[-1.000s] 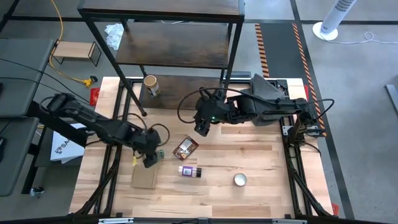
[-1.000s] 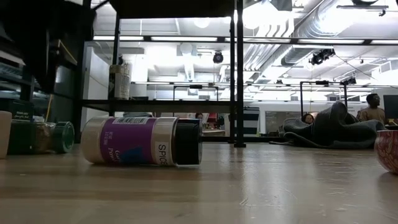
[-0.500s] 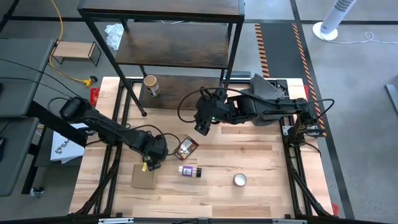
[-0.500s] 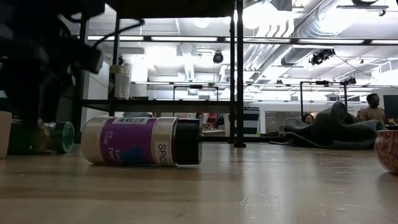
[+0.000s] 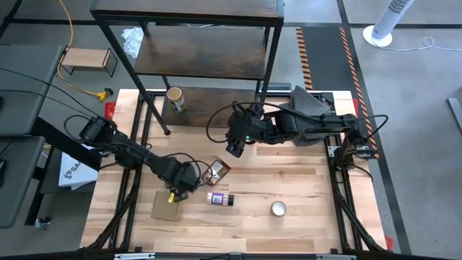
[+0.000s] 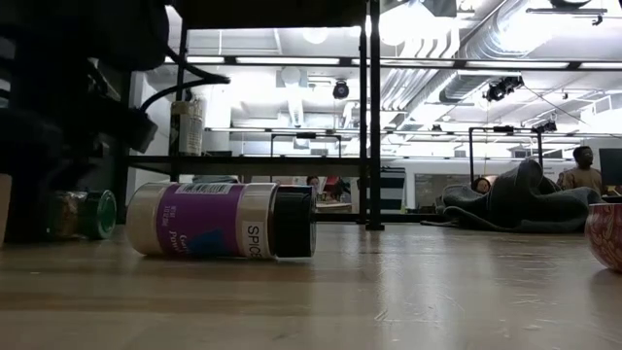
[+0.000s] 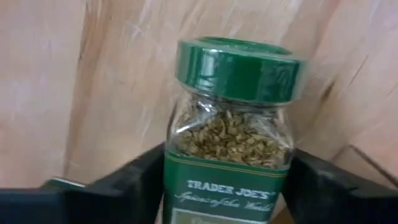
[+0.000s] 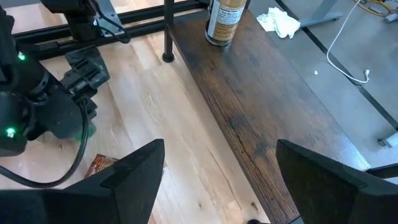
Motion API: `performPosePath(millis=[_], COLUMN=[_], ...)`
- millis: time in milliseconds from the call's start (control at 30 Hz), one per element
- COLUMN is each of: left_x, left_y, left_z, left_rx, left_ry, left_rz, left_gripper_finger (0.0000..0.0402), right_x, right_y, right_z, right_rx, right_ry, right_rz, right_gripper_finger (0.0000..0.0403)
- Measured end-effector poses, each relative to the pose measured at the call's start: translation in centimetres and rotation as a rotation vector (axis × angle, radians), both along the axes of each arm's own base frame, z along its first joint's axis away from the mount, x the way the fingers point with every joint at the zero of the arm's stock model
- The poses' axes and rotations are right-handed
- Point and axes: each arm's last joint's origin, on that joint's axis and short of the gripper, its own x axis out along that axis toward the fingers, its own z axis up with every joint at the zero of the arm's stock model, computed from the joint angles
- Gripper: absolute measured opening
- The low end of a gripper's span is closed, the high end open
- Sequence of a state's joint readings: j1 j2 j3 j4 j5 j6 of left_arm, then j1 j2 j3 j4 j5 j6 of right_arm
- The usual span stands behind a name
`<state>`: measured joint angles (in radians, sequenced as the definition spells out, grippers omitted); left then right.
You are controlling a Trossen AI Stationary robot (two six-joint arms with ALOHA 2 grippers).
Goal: Shelf spices
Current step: Put the green seasoning bottle on the shelf
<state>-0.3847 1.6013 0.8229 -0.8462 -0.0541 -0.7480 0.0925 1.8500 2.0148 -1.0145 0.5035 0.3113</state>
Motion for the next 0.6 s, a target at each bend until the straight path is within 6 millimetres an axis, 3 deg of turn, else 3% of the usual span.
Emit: performPosePath(millis=[100, 133, 233, 367, 500, 600], left_x=[0.4, 0.5, 0.5, 0.4, -0.1, 0.4], left_y=[0.1, 0.1, 0.3, 0.3, 1.0, 2.4], left_z=[0.6, 1.0, 2.6, 6.2, 9.5, 10.8], left_rx=[0.003, 0.006, 0.017, 0.100, 0.297, 0.511], left_ry=[-0.092, -0.133, -0.262, -0.605, -0.975, -1.132], left_rz=[0.070, 0.092, 0.160, 0.276, 0.457, 0.562], left_gripper_finger=[0.0195, 0.0187, 0.0188, 0.0188, 0.0188, 0.0188], right_x=[-0.1, -0.2, -0.8, -2.4, -3.6, -4.2], right_y=[0.0, 0.1, 0.3, 0.7, 0.6, 0.4], right_z=[-0.1, -0.1, 0.3, 1.6, 2.6, 3.2], right_rx=[0.000, -0.002, -0.033, -0.093, -0.094, -0.098], right_ry=[0.018, 0.023, 0.033, 0.033, 0.001, -0.024], right_rz=[-0.002, 0.002, 0.010, -0.015, -0.071, -0.098], right_gripper_finger=[0.0303, 0.0303, 0.0303, 0.0303, 0.0303, 0.0303])
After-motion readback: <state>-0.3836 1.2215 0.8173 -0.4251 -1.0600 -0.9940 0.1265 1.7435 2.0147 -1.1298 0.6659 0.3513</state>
